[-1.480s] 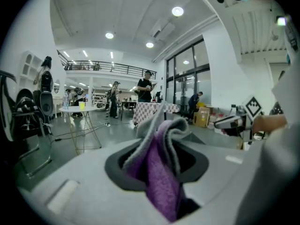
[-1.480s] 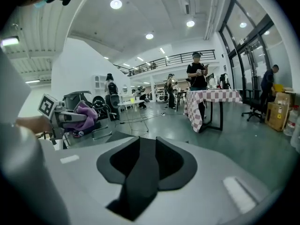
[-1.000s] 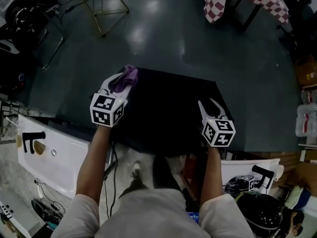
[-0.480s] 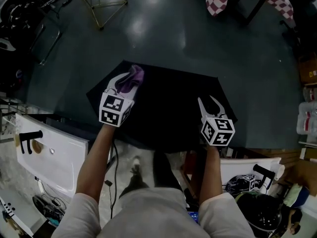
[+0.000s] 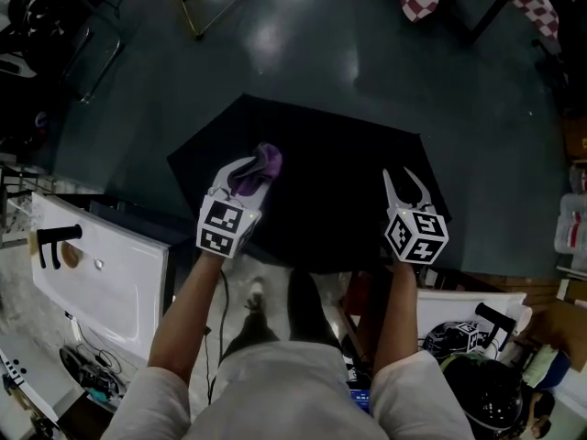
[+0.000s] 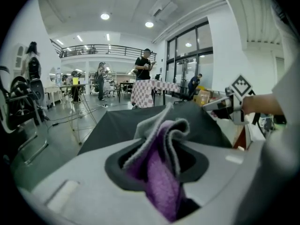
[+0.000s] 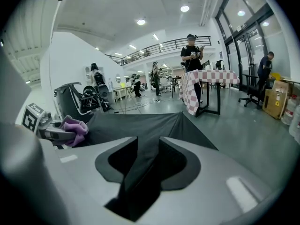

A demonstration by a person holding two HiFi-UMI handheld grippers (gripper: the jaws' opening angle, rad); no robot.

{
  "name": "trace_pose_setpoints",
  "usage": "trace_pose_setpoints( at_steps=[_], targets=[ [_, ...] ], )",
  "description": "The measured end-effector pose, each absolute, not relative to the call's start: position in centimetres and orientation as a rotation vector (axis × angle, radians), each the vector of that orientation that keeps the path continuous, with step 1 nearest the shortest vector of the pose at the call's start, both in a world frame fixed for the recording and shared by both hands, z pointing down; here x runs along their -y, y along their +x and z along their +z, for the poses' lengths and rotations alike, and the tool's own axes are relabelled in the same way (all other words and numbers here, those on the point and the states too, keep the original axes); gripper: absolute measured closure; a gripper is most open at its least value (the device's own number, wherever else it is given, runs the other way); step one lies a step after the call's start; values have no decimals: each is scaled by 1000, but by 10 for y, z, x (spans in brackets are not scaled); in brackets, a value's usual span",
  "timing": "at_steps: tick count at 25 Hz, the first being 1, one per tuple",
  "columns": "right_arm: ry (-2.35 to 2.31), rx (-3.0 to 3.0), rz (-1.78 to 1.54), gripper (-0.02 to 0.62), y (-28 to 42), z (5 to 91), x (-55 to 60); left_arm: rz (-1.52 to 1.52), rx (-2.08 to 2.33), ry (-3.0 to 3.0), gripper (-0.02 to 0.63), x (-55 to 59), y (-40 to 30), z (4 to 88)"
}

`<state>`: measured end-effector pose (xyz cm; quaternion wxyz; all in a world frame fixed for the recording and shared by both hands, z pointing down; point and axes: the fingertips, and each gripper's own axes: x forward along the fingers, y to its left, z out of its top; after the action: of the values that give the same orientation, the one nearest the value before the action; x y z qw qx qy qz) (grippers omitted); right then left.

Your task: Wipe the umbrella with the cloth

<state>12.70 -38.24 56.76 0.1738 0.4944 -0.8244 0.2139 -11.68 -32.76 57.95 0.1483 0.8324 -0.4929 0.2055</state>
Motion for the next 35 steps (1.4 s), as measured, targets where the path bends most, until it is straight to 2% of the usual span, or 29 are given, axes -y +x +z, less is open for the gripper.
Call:
trace_pose_setpoints(
  at_steps=[13,35],
  targets=[
    [1461,2358,557,456,129,569,380,602,1268,2374,469,252,-95,614],
    [1464,2375,530,445,139,578,347,665,946,2191,470,151,-29,729]
  ],
)
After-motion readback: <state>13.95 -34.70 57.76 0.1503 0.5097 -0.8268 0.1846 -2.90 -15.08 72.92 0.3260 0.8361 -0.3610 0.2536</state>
